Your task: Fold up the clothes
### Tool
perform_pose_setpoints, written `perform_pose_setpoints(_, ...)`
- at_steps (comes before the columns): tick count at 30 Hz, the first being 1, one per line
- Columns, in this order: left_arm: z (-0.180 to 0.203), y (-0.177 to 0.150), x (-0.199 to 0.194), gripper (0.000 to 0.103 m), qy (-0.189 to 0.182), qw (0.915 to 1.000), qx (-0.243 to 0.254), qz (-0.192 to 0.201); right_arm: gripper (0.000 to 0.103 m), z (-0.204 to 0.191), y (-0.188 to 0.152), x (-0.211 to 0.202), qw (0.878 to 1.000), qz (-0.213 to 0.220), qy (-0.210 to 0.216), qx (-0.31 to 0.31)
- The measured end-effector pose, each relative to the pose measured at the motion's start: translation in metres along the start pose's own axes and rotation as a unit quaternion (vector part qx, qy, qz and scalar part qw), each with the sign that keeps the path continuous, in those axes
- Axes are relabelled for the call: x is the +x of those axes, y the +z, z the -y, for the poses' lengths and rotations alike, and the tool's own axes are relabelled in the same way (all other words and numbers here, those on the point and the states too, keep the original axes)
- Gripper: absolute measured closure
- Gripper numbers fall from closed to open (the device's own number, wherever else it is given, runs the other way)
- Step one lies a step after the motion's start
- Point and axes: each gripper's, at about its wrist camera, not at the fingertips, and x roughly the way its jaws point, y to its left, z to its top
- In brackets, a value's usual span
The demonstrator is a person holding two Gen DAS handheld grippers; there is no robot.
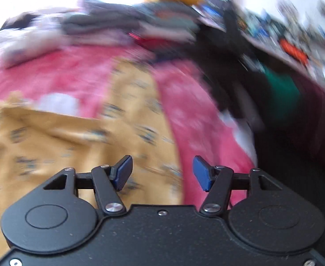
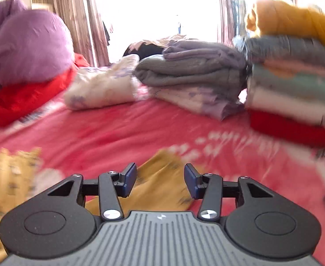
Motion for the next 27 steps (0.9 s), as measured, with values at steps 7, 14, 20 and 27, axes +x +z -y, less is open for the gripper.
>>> perform_pose_setpoints(7,-0.091,-0.002,-0.03,0.043,0.19,0.9511,-0.233,0.071,0.055,-0.068,-0.016,-0.025,0.995,-0.019,0.082,-0.055)
perform_pose_setpoints(14,-0.167,-0.002,-0.049,0.046,0.289,0.9,-0.309,0.105,0.065,-0.163,-0.001,0.013,0.968,-0.047,0.133,-0.205)
perform_pose_setpoints(20,-0.208,-0.013,-0.063,0.058,0.289,0.8883,-0.34,0.107,0.065,-0.227,0.013,0.061,0.946,-0.05,0.119,-0.297)
perform_pose_setpoints(27,-0.244,-0.006,-0.054,0.069,0.257,0.8834,-0.375,0.113,0.066,-0.255,0.014,0.103,0.936,-0.069,0.124,-0.321)
